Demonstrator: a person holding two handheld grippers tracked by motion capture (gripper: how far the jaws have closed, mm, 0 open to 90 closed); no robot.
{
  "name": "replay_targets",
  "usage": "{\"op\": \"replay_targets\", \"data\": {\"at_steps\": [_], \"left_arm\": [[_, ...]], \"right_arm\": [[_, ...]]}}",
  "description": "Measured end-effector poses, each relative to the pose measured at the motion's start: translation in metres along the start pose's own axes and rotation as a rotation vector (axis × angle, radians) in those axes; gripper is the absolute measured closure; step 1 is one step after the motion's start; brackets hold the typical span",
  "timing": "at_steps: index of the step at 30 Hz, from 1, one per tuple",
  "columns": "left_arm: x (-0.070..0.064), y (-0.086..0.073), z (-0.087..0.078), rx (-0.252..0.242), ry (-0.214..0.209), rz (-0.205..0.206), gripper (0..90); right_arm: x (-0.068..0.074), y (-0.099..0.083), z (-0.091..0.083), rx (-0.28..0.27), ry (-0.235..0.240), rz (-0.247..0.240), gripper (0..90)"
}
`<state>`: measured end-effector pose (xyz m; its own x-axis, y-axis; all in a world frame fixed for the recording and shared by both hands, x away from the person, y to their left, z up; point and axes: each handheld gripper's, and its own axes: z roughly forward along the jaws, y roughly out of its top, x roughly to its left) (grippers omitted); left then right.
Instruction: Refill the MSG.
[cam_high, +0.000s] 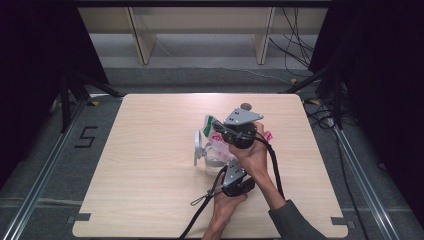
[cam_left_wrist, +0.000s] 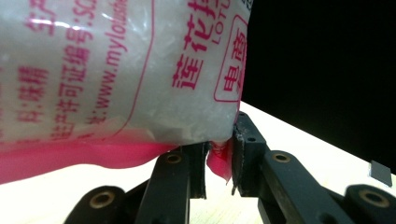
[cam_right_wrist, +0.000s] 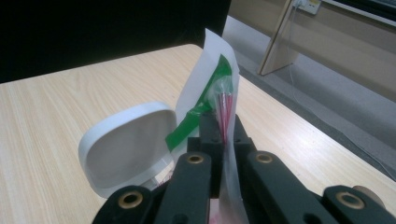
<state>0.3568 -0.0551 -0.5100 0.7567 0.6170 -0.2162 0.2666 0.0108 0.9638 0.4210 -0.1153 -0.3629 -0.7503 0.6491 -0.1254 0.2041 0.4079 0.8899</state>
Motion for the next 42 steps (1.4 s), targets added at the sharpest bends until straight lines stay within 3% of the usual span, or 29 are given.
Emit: {"op": "replay_targets", "data": {"at_steps": [4,8,12,14,15,19,23,24,29,31,32,36,37,39,42], "left_arm": [[0.0001,0.0,0.0003,0.003,-0.003,0.003,77.3],[0.0001,-0.0001,0.0003,0.004,-0.001,0.001,77.2],[0.0,0.0003,0.0002,0.0,-0.003,0.002,77.2],[-0.0002,-0.0003,0.0005,0.005,0.001,0.001,77.2],[-0.0001,-0.0003,0.0004,0.005,0.001,0.001,77.2],[0.0001,0.0003,-0.0001,0.004,-0.001,0.004,77.2],[0.0002,-0.0002,0.0003,0.006,0.001,0.003,77.2],[0.0002,-0.0001,0.0003,0.005,-0.001,0.002,77.2],[-0.0001,-0.0001,-0.0002,0.014,0.009,0.002,77.2],[0.0003,-0.0004,0.0004,0.008,0.0,0.001,77.2],[0.0002,-0.0003,0.0004,0.002,0.0,-0.001,77.2],[0.0001,0.0002,-0.0005,0.01,0.005,0.001,77.2],[0.0002,-0.0003,0.0,0.009,0.003,0.0,77.2],[0.0006,-0.0005,0.0004,0.001,-0.006,-0.004,77.2],[0.0006,0.0002,-0.0004,0.0,-0.003,-0.002,77.2]], "right_arm": [[-0.0022,0.0008,-0.0001,-0.009,0.0,-0.029,90.0],[-0.001,-0.0007,0.0008,0.0,-0.004,0.011,89.9],[-0.002,0.001,0.0,-0.01,0.004,-0.025,89.9],[0.0014,-0.0001,0.0009,0.004,-0.008,-0.001,89.9],[-0.0018,-0.0001,0.0023,-0.01,-0.019,-0.043,89.9],[-0.0005,0.0003,-0.0004,-0.002,-0.002,0.006,89.9],[-0.0018,-0.0003,0.002,0.003,0.004,-0.02,89.8],[-0.0005,-0.0005,0.0009,0.011,0.006,0.006,89.9],[-0.0016,-0.0002,0.001,-0.001,-0.004,-0.013,89.8],[-0.0004,-0.0012,0.0023,0.006,0.002,0.007,89.8],[-0.0021,-0.0008,0.002,0.005,0.012,-0.01,89.8],[0.0004,0.0001,0.0009,-0.002,-0.009,-0.005,89.8],[-0.0004,-0.0003,0.0031,-0.009,-0.01,-0.031,89.8],[0.0014,-0.0016,0.0041,-0.001,-0.013,-0.01,89.8],[0.0001,0.0005,0.0018,-0.008,0.001,-0.033,89.8]]}}
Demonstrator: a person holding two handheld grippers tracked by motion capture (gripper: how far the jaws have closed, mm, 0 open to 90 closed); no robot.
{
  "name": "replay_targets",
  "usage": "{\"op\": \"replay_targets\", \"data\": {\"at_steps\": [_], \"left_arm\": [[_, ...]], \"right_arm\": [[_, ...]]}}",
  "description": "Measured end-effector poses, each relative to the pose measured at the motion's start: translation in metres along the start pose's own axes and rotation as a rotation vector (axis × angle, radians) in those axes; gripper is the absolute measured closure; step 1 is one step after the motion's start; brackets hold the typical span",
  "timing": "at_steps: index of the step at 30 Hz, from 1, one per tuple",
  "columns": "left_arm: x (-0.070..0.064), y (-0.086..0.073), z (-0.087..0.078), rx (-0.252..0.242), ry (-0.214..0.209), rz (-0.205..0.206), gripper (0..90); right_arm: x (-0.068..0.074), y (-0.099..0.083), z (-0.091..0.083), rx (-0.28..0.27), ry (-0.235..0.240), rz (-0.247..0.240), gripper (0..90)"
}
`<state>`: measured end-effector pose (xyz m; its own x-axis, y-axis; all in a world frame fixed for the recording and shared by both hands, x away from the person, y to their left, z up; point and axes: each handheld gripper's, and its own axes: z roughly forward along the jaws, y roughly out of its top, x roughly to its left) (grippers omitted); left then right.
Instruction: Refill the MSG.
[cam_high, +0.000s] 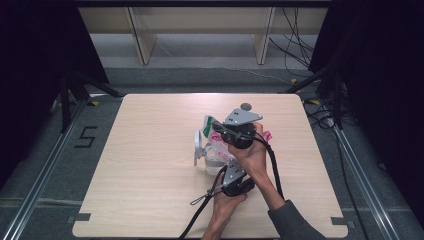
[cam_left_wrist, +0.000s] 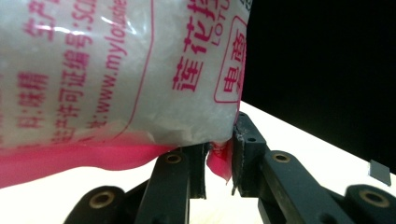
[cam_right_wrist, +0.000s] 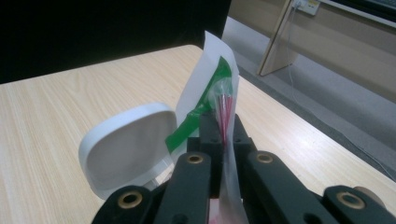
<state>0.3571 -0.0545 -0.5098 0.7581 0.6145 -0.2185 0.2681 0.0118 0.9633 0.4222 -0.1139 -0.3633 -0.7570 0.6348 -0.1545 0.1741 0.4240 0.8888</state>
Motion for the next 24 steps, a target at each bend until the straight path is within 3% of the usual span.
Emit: {"op": "replay_targets", "data": {"at_steps": [2,5,8,9,10,14,16,18,20,22,24], "left_arm": [[0.0005,-0.0003,0.0004,0.0,-0.005,-0.001,77.2],[0.001,-0.0006,0.0001,0.004,-0.001,-0.001,77.2],[0.0013,-0.0001,0.0001,0.004,-0.001,0.004,77.2],[0.0011,-0.0004,0.0004,0.003,-0.001,0.0,77.2],[0.0007,-0.0004,0.0003,0.009,0.005,0.001,77.2],[0.0012,-0.0008,0.0015,-0.007,0.002,-0.002,77.2],[0.0009,0.0001,0.0,0.009,0.012,0.002,77.2],[0.0016,-0.0006,0.001,-0.004,-0.004,0.0,77.2],[0.0017,-0.0005,0.001,-0.005,-0.004,0.001,77.2],[0.0018,0.0005,-0.0001,0.002,-0.005,0.006,77.2],[0.0017,0.0007,-0.0001,0.007,-0.001,0.004,77.2]], "right_arm": [[-0.0004,0.0001,0.0004,0.0,-0.007,-0.018,89.8],[0.0015,-0.002,0.0033,0.004,-0.017,0.009,89.8],[0.0001,-0.0003,-0.0001,-0.001,0.007,0.013,89.7],[0.0015,-0.0006,-0.0007,-0.001,-0.005,0.037,89.8],[-0.0007,-0.0009,0.0013,-0.01,-0.006,-0.002,89.7],[0.0016,-0.0019,0.0023,0.006,-0.001,0.03,89.8],[0.0007,-0.0006,0.0011,-0.003,-0.004,0.01,89.8],[0.0029,-0.0011,0.002,0.002,-0.013,0.018,89.8],[0.0011,-0.0013,0.0039,-0.003,-0.02,-0.016,89.8],[0.0036,-0.0008,0.0016,0.011,0.001,0.024,89.8],[0.0032,-0.0004,0.0015,-0.003,-0.013,0.017,89.8]]}}
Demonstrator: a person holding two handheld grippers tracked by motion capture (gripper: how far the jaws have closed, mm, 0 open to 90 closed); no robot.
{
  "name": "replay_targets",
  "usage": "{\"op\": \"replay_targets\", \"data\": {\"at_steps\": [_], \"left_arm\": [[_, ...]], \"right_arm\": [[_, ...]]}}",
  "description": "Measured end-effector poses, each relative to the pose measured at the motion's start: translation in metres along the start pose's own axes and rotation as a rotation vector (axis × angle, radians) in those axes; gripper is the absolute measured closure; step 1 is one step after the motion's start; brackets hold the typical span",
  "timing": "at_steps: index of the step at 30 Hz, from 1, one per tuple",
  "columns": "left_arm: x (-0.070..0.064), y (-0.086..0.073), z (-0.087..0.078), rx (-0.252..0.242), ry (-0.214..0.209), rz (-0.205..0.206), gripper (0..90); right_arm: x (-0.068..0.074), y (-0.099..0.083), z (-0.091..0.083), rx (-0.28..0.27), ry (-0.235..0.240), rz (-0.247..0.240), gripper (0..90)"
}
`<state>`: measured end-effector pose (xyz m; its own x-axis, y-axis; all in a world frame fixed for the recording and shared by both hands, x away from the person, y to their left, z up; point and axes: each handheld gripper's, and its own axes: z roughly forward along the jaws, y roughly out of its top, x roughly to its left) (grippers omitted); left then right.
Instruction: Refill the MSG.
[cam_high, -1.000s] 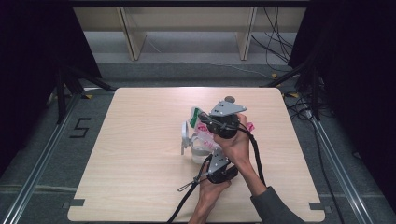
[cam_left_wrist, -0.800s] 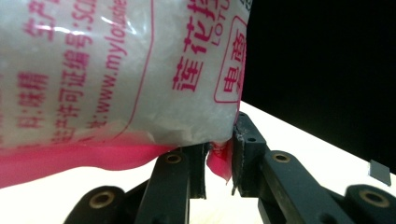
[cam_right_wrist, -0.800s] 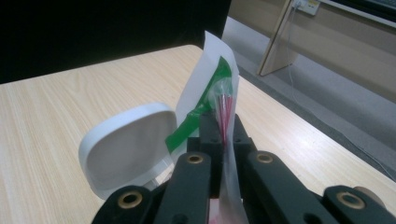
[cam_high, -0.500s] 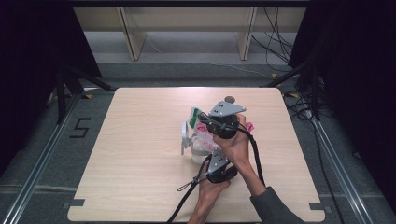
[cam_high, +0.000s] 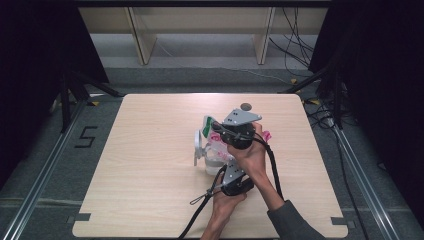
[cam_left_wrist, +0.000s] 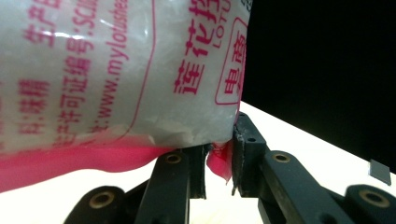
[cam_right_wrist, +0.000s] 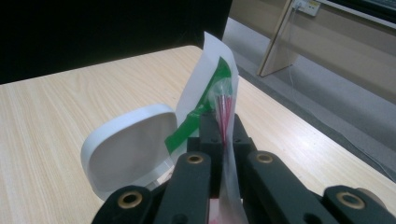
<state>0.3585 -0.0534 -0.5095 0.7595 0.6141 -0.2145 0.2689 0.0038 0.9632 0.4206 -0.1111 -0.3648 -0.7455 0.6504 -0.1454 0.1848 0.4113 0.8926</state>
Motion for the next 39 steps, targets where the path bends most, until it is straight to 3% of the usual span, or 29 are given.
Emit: {"op": "replay_targets", "data": {"at_steps": [1,2,3,4,5,6,9,12,15,16,18,19,21,23,28,31,34,35,36,38,39], "left_arm": [[-0.0003,0.0,-0.0004,0.008,0.007,0.004,77.1],[-0.0013,-0.0007,0.0011,-0.013,-0.01,-0.013,77.1],[0.0015,-0.0001,-0.0008,0.025,0.003,0.031,77.1],[0.0011,0.0006,-0.0018,0.037,0.015,0.036,77.1],[0.0012,0.0006,-0.0012,0.026,0.006,0.032,77.2],[0.0012,0.0007,-0.0011,0.024,0.002,0.031,77.2],[0.0018,0.0006,-0.0013,0.035,0.008,0.041,77.1],[0.0013,0.0008,-0.0013,0.026,0.003,0.033,77.2],[0.0012,0.0009,-0.0013,0.027,0.004,0.032,77.2],[0.0013,0.0006,-0.001,0.025,0.003,0.033,77.2],[0.0015,0.0007,-0.0012,0.023,0.0,0.033,77.2],[0.0014,0.0008,-0.0012,0.02,-0.001,0.03,77.2],[0.0013,0.0009,-0.0012,0.017,0.002,0.03,77.2],[0.002,0.0008,-0.0014,0.03,0.005,0.039,77.1],[0.0012,0.0012,-0.0013,0.017,-0.001,0.032,77.2],[0.001,0.0009,-0.0019,0.042,0.02,0.042,77.1],[0.0012,0.0008,-0.0012,0.02,-0.002,0.032,77.2],[0.0011,0.001,-0.0013,0.018,-0.001,0.033,77.2],[0.0012,0.0011,-0.0011,0.016,-0.004,0.034,77.2],[0.0014,0.0008,-0.0014,0.028,0.003,0.039,77.1],[0.0014,0.0006,-0.0013,0.028,0.004,0.039,77.1]], "right_arm": [[-0.0013,0.0001,0.0007,0.013,0.011,-0.024,89.7],[0.0009,-0.0008,0.0016,0.021,0.002,0.002,89.8],[-0.0003,-0.0009,0.0026,0.021,0.016,-0.012,89.7],[0.0004,-0.0008,0.0014,0.022,0.013,0.005,89.7],[-0.0009,-0.0001,0.0004,0.014,0.017,-0.014,89.8],[0.0,0.0,0.0,-0.003,0.005,0.001,89.7],[0.0006,-0.0003,0.0014,0.007,-0.001,-0.016,89.7],[-0.0007,-0.0001,0.0019,0.001,0.005,-0.036,89.7],[0.0012,0.0002,0.0006,0.005,0.004,-0.011,89.7],[0.0001,0.0,0.0022,0.003,0.005,-0.033,89.7],[0.0007,-0.0003,0.0019,0.015,0.015,-0.015,89.7],[-0.0005,0.0002,0.0015,-0.001,0.005,-0.034,89.7],[0.0016,0.0008,-0.0004,0.003,0.01,-0.001,89.7],[0.0012,0.0001,0.0021,0.01,0.009,-0.026,89.7],[0.0029,0.0008,-0.0002,0.011,0.011,0.005,89.7],[0.0017,-0.0006,0.0032,0.012,-0.004,-0.026,89.7],[0.002,-0.0006,0.0018,0.027,0.018,0.003,89.7],[-0.0002,0.0004,0.0017,-0.004,0.001,-0.041,89.7],[0.0007,0.0008,0.0005,0.006,0.007,-0.022,89.7],[-0.0004,0.0003,0.002,-0.003,-0.001,-0.037,89.7],[0.0019,-0.0005,0.0021,0.01,0.004,-0.007,89.7]]}}
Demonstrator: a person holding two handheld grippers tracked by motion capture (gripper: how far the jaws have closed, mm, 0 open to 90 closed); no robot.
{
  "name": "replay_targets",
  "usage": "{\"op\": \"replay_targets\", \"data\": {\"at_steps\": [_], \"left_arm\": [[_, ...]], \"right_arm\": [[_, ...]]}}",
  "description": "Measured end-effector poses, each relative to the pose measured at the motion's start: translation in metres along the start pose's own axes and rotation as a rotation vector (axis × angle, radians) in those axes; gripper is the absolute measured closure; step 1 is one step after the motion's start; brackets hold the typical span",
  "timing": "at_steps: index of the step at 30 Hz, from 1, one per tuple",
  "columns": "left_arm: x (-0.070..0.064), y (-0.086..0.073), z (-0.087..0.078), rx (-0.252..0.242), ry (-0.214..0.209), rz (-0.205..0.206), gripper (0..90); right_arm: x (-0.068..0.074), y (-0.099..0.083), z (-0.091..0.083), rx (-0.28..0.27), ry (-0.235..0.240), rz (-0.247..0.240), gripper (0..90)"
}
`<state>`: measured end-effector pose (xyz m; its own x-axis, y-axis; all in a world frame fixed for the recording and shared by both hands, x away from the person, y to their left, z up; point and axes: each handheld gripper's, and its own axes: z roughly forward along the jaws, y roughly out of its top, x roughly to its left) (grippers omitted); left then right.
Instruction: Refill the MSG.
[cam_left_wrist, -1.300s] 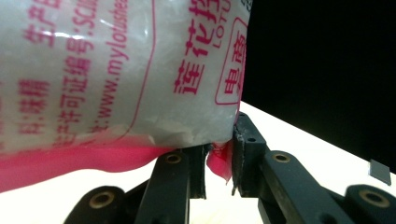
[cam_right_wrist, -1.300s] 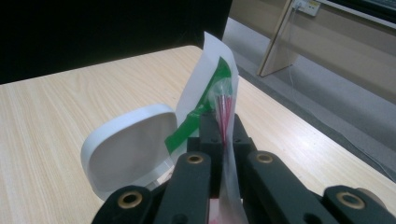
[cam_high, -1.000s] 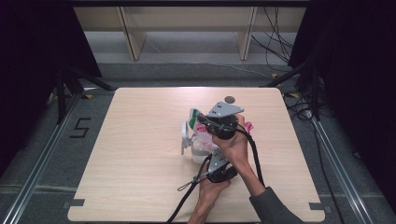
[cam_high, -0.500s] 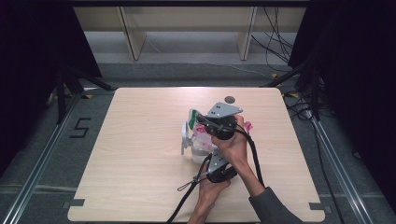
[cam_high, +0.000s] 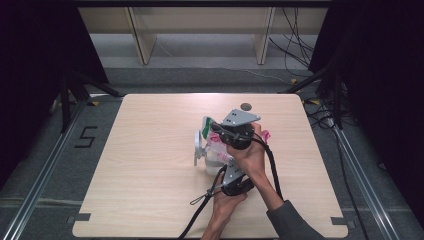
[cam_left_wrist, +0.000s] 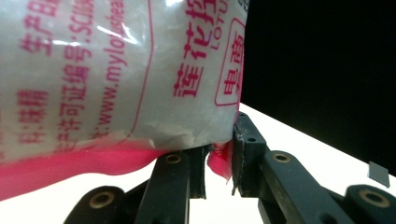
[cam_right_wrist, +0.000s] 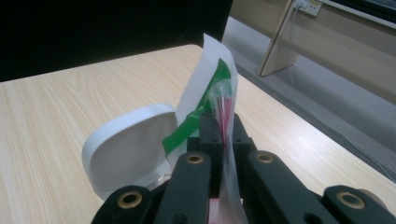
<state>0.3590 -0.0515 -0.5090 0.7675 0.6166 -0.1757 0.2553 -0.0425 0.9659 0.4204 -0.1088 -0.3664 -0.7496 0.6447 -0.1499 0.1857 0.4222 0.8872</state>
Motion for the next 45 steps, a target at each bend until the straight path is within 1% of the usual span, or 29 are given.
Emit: {"op": "replay_targets", "data": {"at_steps": [1,2,3,5,6,7,8,10,11,14,15,16,20,21,24,25,26,27,28,30,31,32,34,36,38,39,40,44,45], "left_arm": [[-0.0003,0.0,0.0001,-0.006,-0.003,-0.007,77.1],[-0.0003,0.0002,0.0,-0.01,-0.006,-0.005,77.1],[-0.0003,0.0003,0.0,-0.01,-0.006,-0.005,77.2],[-0.0001,0.0004,-0.0003,-0.006,-0.003,-0.004,77.2],[0.0003,0.0002,-0.0003,-0.002,-0.002,0.001,77.1],[0.0001,0.0,-0.0002,-0.002,0.0,-0.001,77.1],[-0.0001,0.0,0.0,-0.009,-0.004,-0.008,77.1],[-0.0002,0.0005,0.0001,-0.017,-0.008,-0.008,77.2],[-0.0002,0.0007,-0.0003,-0.015,-0.005,-0.007,77.2],[-0.0002,0.0007,-0.0007,-0.003,0.006,-0.005,77.2],[0.0,0.0008,-0.0006,-0.003,0.006,-0.007,77.2],[0.0,0.0009,-0.0005,-0.003,0.004,-0.009,77.2],[0.0006,0.0013,0.003,-0.019,-0.013,-0.016,77.2],[0.0008,0.0014,0.0041,-0.024,-0.014,-0.017,77.2],[0.0008,0.0023,0.0043,-0.014,-0.001,-0.015,77.2],[0.0027,0.0026,0.004,-0.006,-0.005,0.002,77.2],[0.0031,0.0032,0.0043,-0.011,-0.011,-0.002,77.2],[0.0032,0.0038,0.0043,-0.014,-0.011,0.0,77.3],[0.0033,0.0042,0.0045,-0.017,-0.013,0.001,77.2],[0.0031,0.0052,0.0042,-0.01,-0.003,0.001,77.2],[0.0042,0.0048,0.0051,-0.018,-0.02,-0.005,77.3],[0.0045,0.0048,0.0047,-0.006,-0.007,-0.003,77.3],[0.0056,0.0043,0.0054,-0.004,-0.011,-0.009,77.3],[0.0065,0.0036,0.0066,-0.014,-0.024,-0.015,77.3],[0.0072,0.0034,0.0066,-0.015,-0.026,-0.011,77.3],[0.008,0.0033,0.0062,-0.011,-0.025,-0.006,77.3],[0.0046,0.003,0.0084,-0.056,-0.031,-0.059,77.3],[0.0038,0.0038,0.0072,-0.043,-0.024,-0.057,77.2],[0.0044,0.0031,0.0087,-0.06,-0.035,-0.059,77.3]], "right_arm": [[-0.0003,0.0,-0.0006,0.011,0.008,0.01,89.7],[-0.0008,0.0002,-0.0005,-0.003,-0.001,-0.001,89.7],[-0.0013,0.0013,-0.0013,-0.006,0.012,-0.019,89.7],[-0.0003,0.0017,-0.0017,0.0,0.018,-0.005,89.7],[-0.0007,0.0013,-0.0011,0.003,0.014,-0.016,89.7],[0.0007,0.0006,-0.0008,0.013,0.015,0.009,89.7],[0.0001,0.0,0.0003,0.0,-0.002,-0.008,89.7],[0.0008,0.0011,-0.0018,0.01,0.009,0.003,89.7],[-0.0002,0.0019,-0.0012,-0.006,0.014,-0.021,89.7],[-0.0005,0.0017,-0.0004,-0.012,0.003,-0.028,89.7],[0.0003,0.0015,-0.0007,0.006,0.018,-0.006,89.7],[0.0003,0.0016,-0.0015,0.002,0.008,0.0,89.7],[-0.0009,0.002,-0.0022,-0.009,0.002,-0.002,89.7],[-0.0025,0.0023,-0.0019,-0.008,0.006,-0.019,89.7],[-0.0033,0.0027,-0.003,-0.007,0.0,-0.017,89.8],[-0.0026,0.0031,-0.0033,-0.008,0.0,-0.009,89.8],[-0.002,0.0037,-0.0047,0.005,0.009,0.012,89.8],[-0.0042,0.0046,-0.0042,-0.016,0.005,-0.032,89.8],[-0.0034,0.005,-0.0044,-0.017,0.004,-0.02,89.8],[-0.0033,0.0057,-0.0045,-0.02,-0.001,-0.028,89.8],[-0.0038,0.0059,-0.0044,-0.02,-0.003,-0.036,89.8],[-0.0038,0.006,-0.0043,-0.019,-0.01,-0.04,89.8],[-0.0024,0.0055,-0.0036,-0.004,0.007,-0.02,89.8],[-0.0029,0.0055,-0.003,0.001,0.003,-0.033,89.8],[-0.0001,0.0049,-0.0027,0.005,0.008,0.001,89.8],[-0.0005,0.0053,-0.003,0.001,0.005,-0.012,89.8],[-0.0013,0.0057,-0.0031,-0.013,-0.006,-0.036,89.8],[-0.0002,0.0055,-0.0031,-0.004,-0.003,-0.022,89.8],[0.0,0.0056,-0.0038,0.008,0.003,-0.022,89.8]]}}
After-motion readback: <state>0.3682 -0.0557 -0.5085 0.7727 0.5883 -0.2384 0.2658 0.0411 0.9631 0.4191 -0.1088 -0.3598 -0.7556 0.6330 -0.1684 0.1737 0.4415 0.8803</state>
